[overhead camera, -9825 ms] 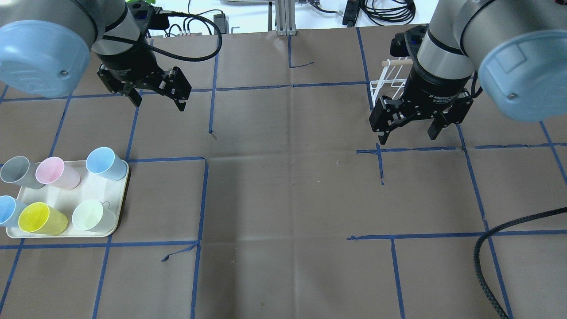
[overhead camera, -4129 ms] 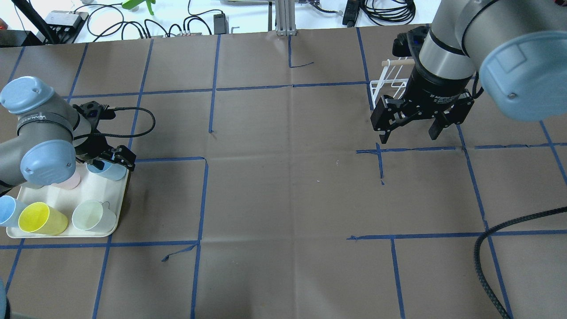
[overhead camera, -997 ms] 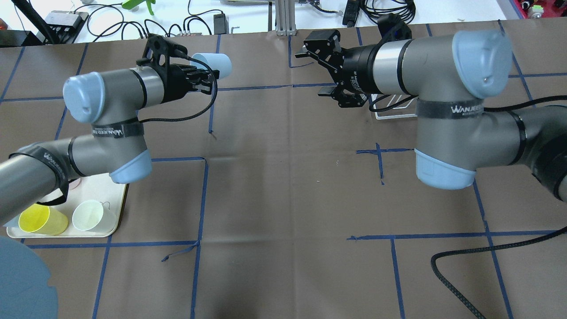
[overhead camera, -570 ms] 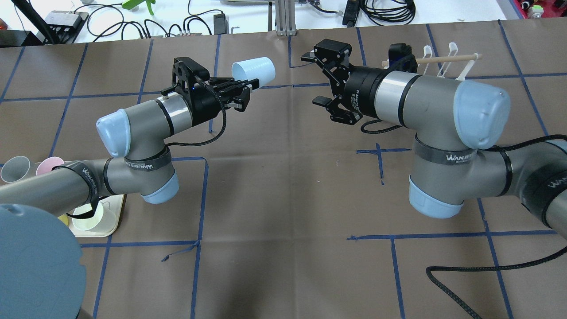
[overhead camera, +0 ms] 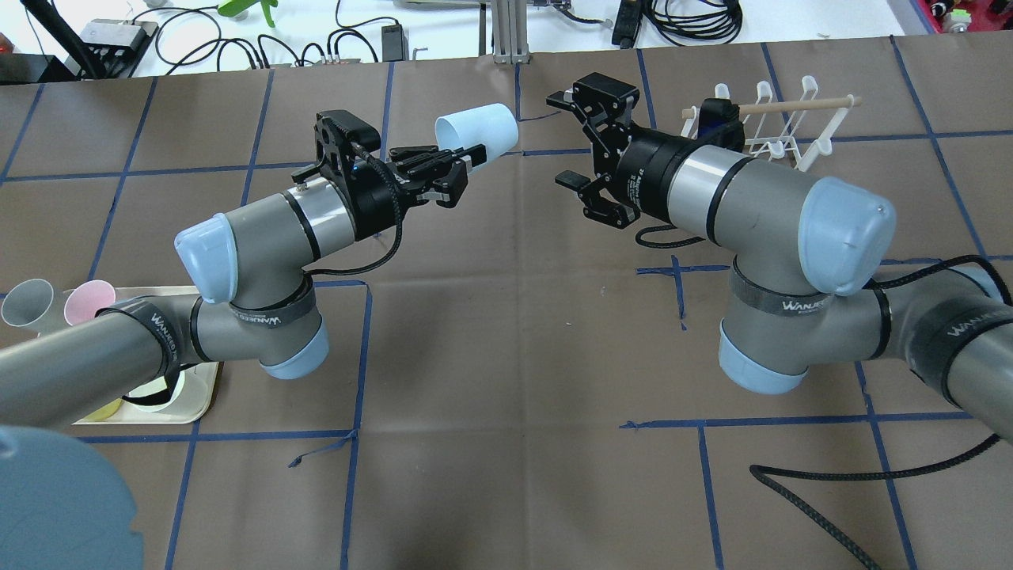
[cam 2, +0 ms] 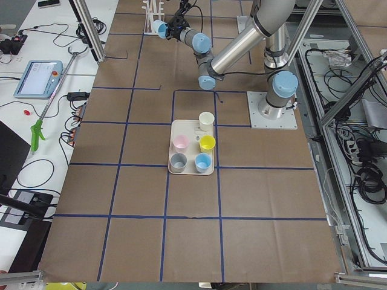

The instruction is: Transfer IKEA cup to right arm and place on rack

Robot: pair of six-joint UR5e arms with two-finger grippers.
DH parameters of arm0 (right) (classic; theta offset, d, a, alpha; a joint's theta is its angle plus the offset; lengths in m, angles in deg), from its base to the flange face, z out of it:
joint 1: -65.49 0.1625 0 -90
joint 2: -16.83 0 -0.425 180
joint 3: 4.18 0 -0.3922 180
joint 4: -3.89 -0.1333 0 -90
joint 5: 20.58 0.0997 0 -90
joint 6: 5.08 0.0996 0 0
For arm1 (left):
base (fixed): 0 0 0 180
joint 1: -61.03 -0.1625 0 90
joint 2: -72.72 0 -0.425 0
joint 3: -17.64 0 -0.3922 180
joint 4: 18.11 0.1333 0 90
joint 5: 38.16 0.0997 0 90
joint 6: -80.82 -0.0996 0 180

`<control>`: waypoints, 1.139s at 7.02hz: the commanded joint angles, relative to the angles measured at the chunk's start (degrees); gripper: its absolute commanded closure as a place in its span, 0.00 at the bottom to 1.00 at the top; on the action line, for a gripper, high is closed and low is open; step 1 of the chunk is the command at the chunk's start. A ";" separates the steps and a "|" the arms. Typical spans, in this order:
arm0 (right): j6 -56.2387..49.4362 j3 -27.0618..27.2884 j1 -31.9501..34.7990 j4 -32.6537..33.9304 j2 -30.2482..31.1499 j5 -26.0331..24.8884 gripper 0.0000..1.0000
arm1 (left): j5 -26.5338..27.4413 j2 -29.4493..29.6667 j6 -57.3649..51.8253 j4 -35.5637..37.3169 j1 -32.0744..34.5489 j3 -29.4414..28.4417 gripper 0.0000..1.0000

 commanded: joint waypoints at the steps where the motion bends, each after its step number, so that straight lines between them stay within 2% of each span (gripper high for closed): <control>1: 3.01 1.36 0.05 1.01 -2.43 -0.07 0.00 | 1.89 -1.51 -0.64 0.09 0.06 2.07 1.00; 4: 3.10 0.58 0.66 0.75 -2.96 0.63 0.00 | 1.80 -0.81 -0.64 0.09 0.06 1.90 1.00; 8: 3.19 -5.91 3.66 0.75 -10.24 0.81 0.01 | 1.63 -0.28 -0.64 0.09 0.85 1.90 1.00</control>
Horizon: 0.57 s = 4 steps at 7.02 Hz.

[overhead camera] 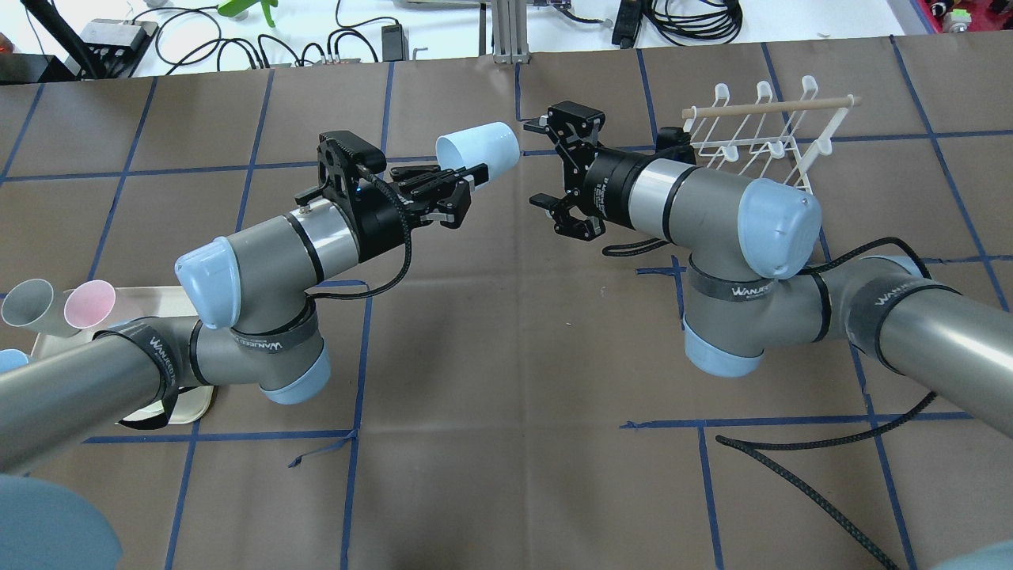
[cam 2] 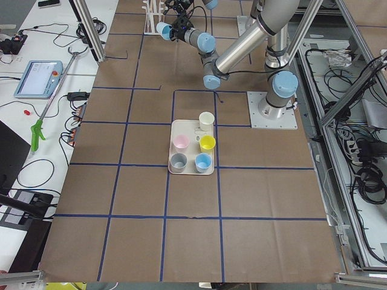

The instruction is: Transfer IKEA cup to right arm and place on rack

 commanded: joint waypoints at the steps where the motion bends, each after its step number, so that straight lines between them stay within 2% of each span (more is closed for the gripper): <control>1: 0.00 -2.67 0.67 0.02 -2.73 -0.08 0.00 | -0.27 0.11 0.00 0.00 0.07 0.00 1.00; 4: 0.09 -5.49 1.28 -0.24 -4.31 -0.25 0.01 | -0.27 0.11 0.09 0.00 0.07 0.00 1.00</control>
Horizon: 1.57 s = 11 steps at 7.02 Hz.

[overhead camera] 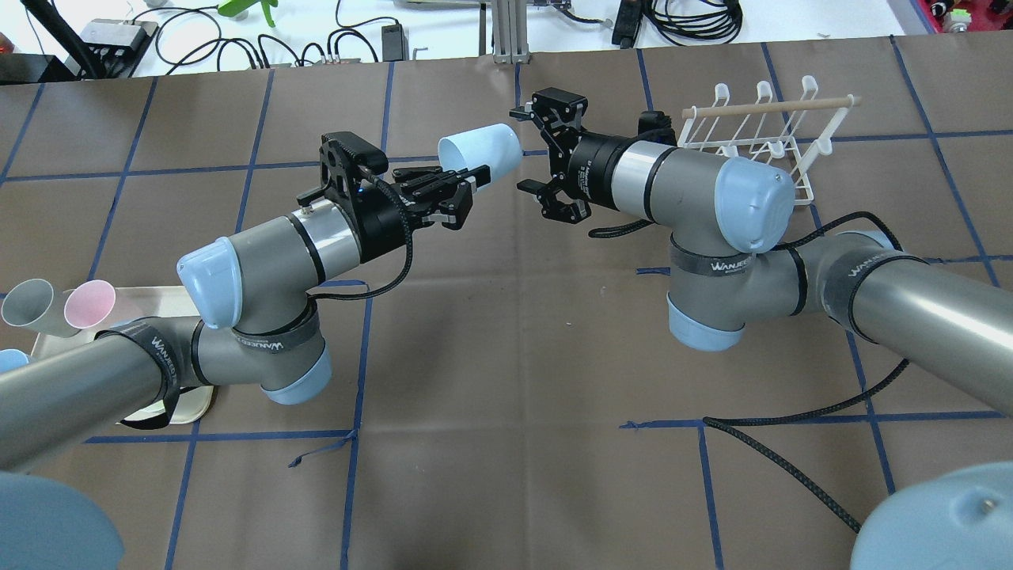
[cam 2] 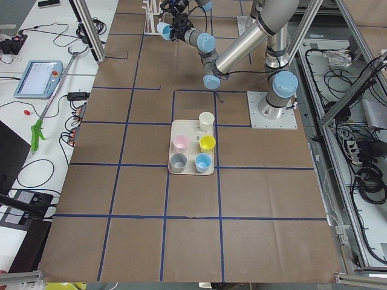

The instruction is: Transfer IKEA cup to right arm and place on rack

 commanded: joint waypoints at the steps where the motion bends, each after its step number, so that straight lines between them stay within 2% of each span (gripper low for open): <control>1: 0.09 -1.66 1.22 -0.05 -1.80 0.05 0.01 | -0.01 0.09 0.01 0.00 0.00 0.00 1.00; 9: 0.18 -2.10 3.60 -0.22 -2.51 -0.83 0.01 | -0.01 0.00 0.10 0.00 0.09 0.00 1.00; 11: 0.18 -2.54 3.43 -0.22 -2.51 -0.92 0.25 | -0.01 0.00 0.10 0.00 0.09 0.00 1.00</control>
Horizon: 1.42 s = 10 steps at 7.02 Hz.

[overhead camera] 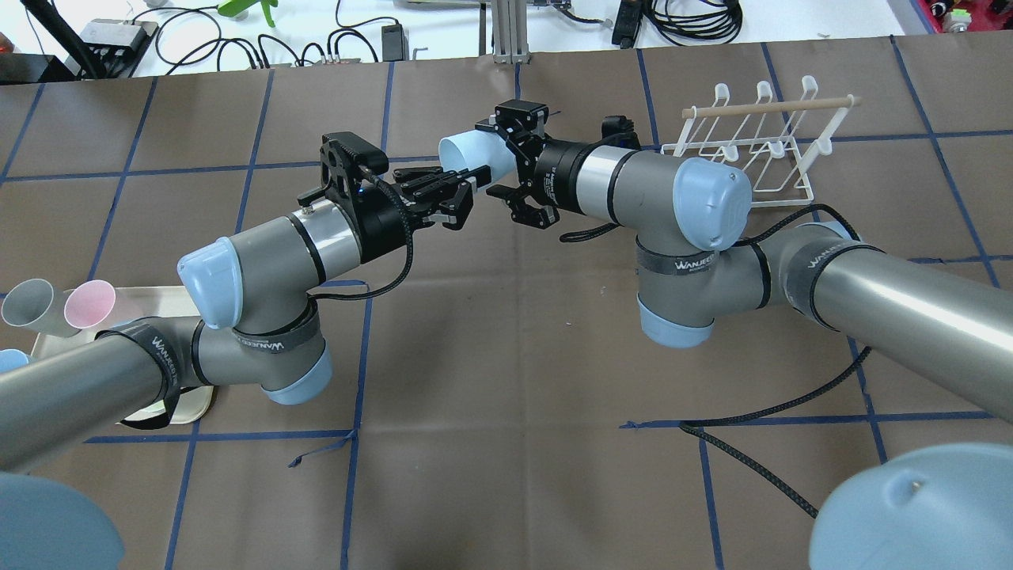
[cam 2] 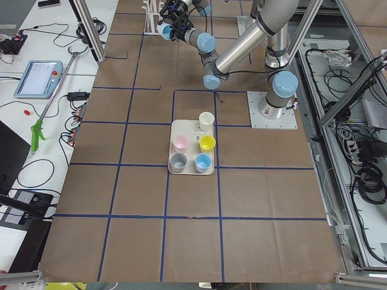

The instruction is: Transfer IKEA cup to right arm and place on rack

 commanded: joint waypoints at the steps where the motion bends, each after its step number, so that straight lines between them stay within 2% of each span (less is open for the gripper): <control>1: 0.00 -0.63 -0.12 -0.05 0.00 0.05 0.31 | 0.00 0.00 0.01 0.00 0.01 0.00 1.00; 3: 0.00 -0.63 -0.12 -0.05 0.18 0.05 0.43 | 0.17 0.00 0.18 0.00 0.01 0.00 1.00; 4: 0.00 -0.72 -0.12 -0.05 0.18 0.14 0.43 | 0.61 0.00 0.27 -0.09 0.01 -0.26 0.55; 5: 0.00 -0.72 -0.12 -0.05 0.26 0.14 0.43 | 0.62 0.26 0.88 0.00 0.01 -0.44 0.04; 7: 0.00 -0.72 -0.12 -0.05 0.26 0.23 0.44 | 0.62 0.18 0.89 -0.18 -0.07 -0.44 0.00; 10: -0.70 -1.86 -0.21 0.04 0.18 0.58 0.60 | 0.70 -1.67 0.80 -0.18 -2.95 0.17 0.00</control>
